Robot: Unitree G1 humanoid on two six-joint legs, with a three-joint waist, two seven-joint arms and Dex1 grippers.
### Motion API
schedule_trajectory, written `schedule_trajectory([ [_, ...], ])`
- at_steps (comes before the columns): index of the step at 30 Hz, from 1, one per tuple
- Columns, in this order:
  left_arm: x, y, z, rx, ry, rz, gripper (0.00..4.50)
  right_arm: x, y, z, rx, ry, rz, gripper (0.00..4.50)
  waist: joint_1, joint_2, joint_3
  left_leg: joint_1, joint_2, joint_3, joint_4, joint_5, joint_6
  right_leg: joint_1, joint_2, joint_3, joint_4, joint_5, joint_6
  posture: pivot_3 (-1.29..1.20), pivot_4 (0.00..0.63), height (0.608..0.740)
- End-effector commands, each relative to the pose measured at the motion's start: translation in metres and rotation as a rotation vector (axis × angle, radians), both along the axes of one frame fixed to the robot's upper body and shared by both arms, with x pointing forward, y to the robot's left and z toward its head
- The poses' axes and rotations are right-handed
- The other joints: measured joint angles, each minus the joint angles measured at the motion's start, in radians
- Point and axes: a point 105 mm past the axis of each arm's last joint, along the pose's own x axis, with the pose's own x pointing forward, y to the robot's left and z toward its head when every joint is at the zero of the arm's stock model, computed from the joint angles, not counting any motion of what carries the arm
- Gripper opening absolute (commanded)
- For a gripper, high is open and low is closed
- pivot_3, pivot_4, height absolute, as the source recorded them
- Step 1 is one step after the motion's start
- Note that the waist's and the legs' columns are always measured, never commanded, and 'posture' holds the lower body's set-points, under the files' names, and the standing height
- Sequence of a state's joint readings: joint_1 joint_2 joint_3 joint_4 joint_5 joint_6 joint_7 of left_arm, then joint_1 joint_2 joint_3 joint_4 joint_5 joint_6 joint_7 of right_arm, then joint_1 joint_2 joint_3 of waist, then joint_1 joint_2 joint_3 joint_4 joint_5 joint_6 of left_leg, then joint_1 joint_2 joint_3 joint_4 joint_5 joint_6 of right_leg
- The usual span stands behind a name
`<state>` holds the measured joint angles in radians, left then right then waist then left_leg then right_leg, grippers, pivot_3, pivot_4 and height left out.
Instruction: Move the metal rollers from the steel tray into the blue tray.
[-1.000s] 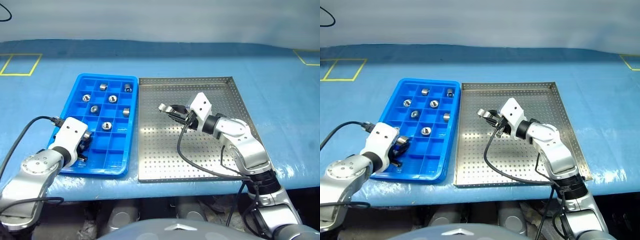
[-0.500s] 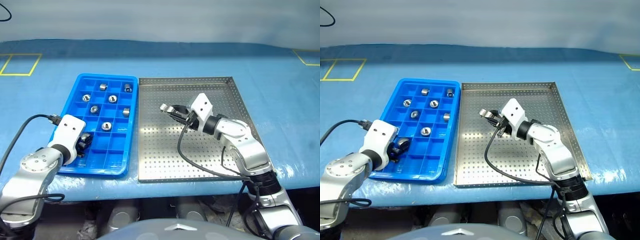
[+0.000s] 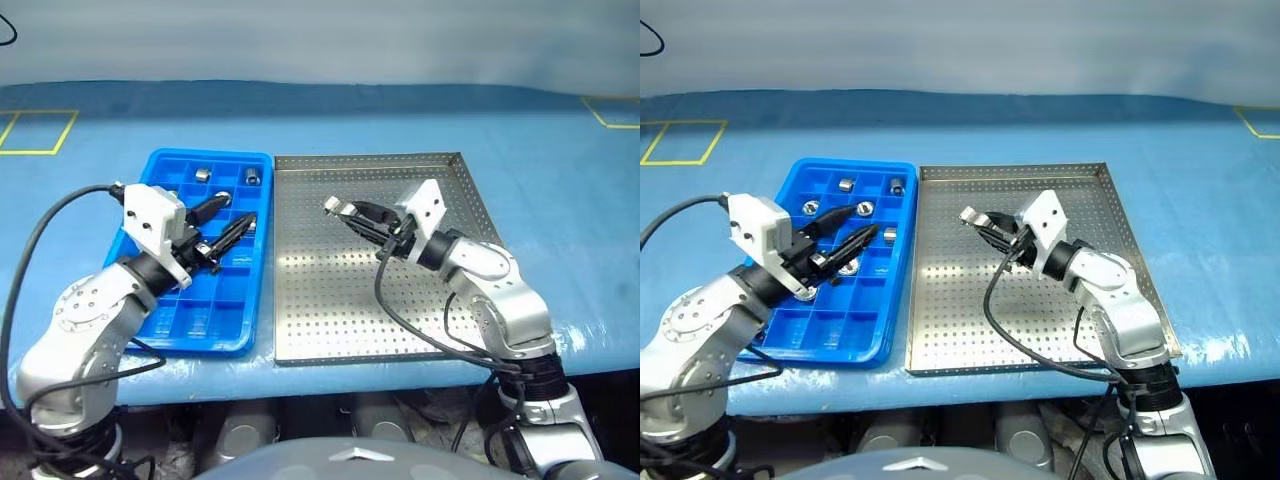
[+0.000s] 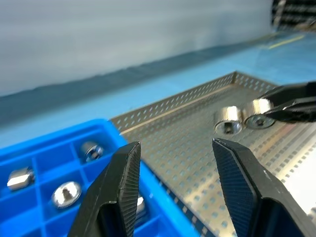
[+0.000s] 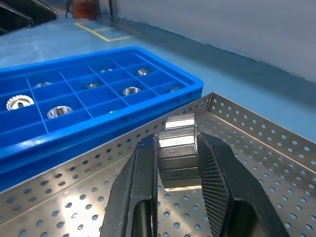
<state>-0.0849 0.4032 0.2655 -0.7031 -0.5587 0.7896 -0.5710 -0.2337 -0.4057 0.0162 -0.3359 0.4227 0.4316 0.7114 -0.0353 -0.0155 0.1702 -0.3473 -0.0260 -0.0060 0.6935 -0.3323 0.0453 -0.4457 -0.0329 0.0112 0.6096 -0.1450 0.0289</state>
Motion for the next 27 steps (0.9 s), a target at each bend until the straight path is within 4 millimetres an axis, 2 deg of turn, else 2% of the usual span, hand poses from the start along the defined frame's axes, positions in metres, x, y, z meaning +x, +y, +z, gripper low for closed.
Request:
schedule_trajectory([
  [1,-0.004,-0.022,0.004,-0.136,0.006,-0.201,2.51,-0.025,0.0,0.034,0.17,-0.055,0.128,0.8,-0.006,0.0,0.0,0.0,0.0,0.0,0.001,0.0,0.0,0.0,0.001,0.0,0.0,0.0,0.0,-0.17,0.15,0.74],
  [6,-0.003,-0.035,0.0,-0.193,0.045,-0.36,2.51,-0.041,-0.008,0.045,0.298,-0.03,0.185,0.8,-0.031,0.0,0.0,0.0,0.0,0.001,0.003,-0.003,0.006,0.001,0.005,0.001,0.0,0.0,0.001,-0.21,0.15,0.74],
  [11,-0.004,-0.043,0.003,-0.2,0.041,-0.458,2.51,-0.053,-0.007,0.051,0.379,-0.014,0.231,0.8,-0.06,0.001,0.0,0.0,0.0,0.002,0.004,-0.003,0.006,0.001,0.006,0.003,0.0,0.001,0.002,-0.24,0.15,0.74],
  [14,-0.003,-0.046,0.005,-0.197,0.032,-0.48,2.51,-0.056,-0.006,0.051,0.399,-0.005,0.24,0.8,-0.073,0.001,0.0,0.0,0.0,0.003,0.004,-0.003,0.006,0.001,0.007,0.003,0.001,0.001,0.002,-0.25,0.15,0.74],
  [19,-0.001,-0.049,0.004,-0.204,0.037,-0.505,2.51,-0.068,0.007,0.055,0.448,0.025,0.352,0.8,-0.094,0.001,0.0,0.0,0.001,0.002,0.004,-0.003,0.006,0.0,0.007,0.003,0.001,0.001,0.002,-0.26,0.15,0.74],
  [27,-0.001,-0.05,0.01,-0.243,0.018,-0.517,2.51,-0.076,0.018,0.058,0.471,0.05,0.441,0.8,-0.098,0.001,0.0,0.0,0.0,0.002,0.004,-0.003,0.006,0.0,0.007,0.004,0.001,0.001,0.003,-0.24,0.15,0.74],
])
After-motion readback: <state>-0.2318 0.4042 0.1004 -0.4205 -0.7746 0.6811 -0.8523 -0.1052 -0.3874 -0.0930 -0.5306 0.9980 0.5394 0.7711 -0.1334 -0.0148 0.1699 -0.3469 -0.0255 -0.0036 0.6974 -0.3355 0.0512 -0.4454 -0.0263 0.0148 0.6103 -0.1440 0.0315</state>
